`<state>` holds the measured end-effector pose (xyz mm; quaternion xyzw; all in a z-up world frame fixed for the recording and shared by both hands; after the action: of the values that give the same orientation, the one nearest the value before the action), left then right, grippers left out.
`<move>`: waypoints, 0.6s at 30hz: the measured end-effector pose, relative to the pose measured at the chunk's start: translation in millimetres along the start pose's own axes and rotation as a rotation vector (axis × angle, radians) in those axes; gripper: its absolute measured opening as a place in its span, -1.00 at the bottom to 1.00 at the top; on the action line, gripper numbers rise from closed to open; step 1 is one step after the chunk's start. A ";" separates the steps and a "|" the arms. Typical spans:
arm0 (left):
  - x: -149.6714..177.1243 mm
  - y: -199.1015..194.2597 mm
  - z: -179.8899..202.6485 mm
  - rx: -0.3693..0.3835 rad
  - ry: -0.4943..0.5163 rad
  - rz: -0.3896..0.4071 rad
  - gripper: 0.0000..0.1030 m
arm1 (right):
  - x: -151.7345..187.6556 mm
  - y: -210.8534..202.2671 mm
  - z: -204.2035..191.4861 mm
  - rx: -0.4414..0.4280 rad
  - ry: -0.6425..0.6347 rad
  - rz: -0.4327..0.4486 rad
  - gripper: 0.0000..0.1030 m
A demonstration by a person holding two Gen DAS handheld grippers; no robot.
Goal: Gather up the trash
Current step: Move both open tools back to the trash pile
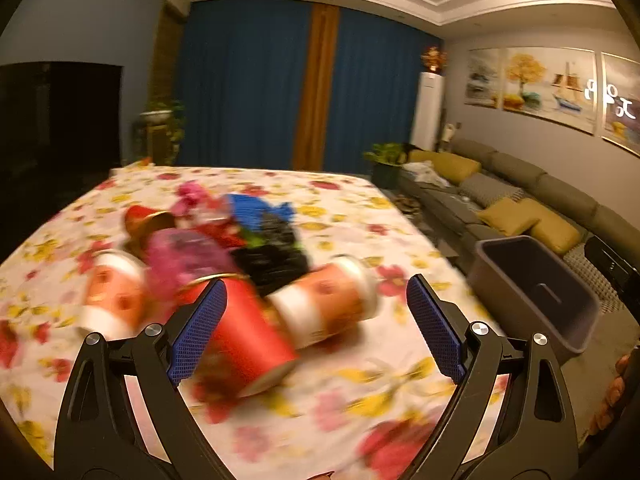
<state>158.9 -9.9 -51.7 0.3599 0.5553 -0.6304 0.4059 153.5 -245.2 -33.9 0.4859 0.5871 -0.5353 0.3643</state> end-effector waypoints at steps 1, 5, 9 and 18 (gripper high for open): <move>1.3 -3.1 -8.8 -0.017 -0.004 0.001 0.74 | 3.3 -0.6 -10.5 -0.017 -0.006 -0.004 0.55; 7.9 -15.7 -46.1 -0.076 -0.036 0.000 0.74 | 15.8 -3.0 -45.7 -0.080 -0.027 -0.021 0.55; 11.8 -25.9 -76.1 -0.126 -0.054 -0.003 0.74 | 30.5 -0.4 -86.0 -0.164 -0.059 -0.070 0.55; 17.6 -45.4 -130.6 -0.205 -0.112 0.017 0.74 | 62.5 -4.8 -171.8 -0.306 -0.197 -0.119 0.55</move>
<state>110.7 120.1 -65.3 0.2855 0.5902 -0.5861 0.4761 148.4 -64.9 -64.1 0.3348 0.6508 -0.5053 0.4573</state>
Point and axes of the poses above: each gripper's, at about its wrist camera, not at the fingertips, and y roughly the way its jaws point, z to its right, x to its underside, the point moved 2 cm from there along y, roughly the way its jaws point, and after that the axes turned 2 degrees about x, right-handed, at the moved point
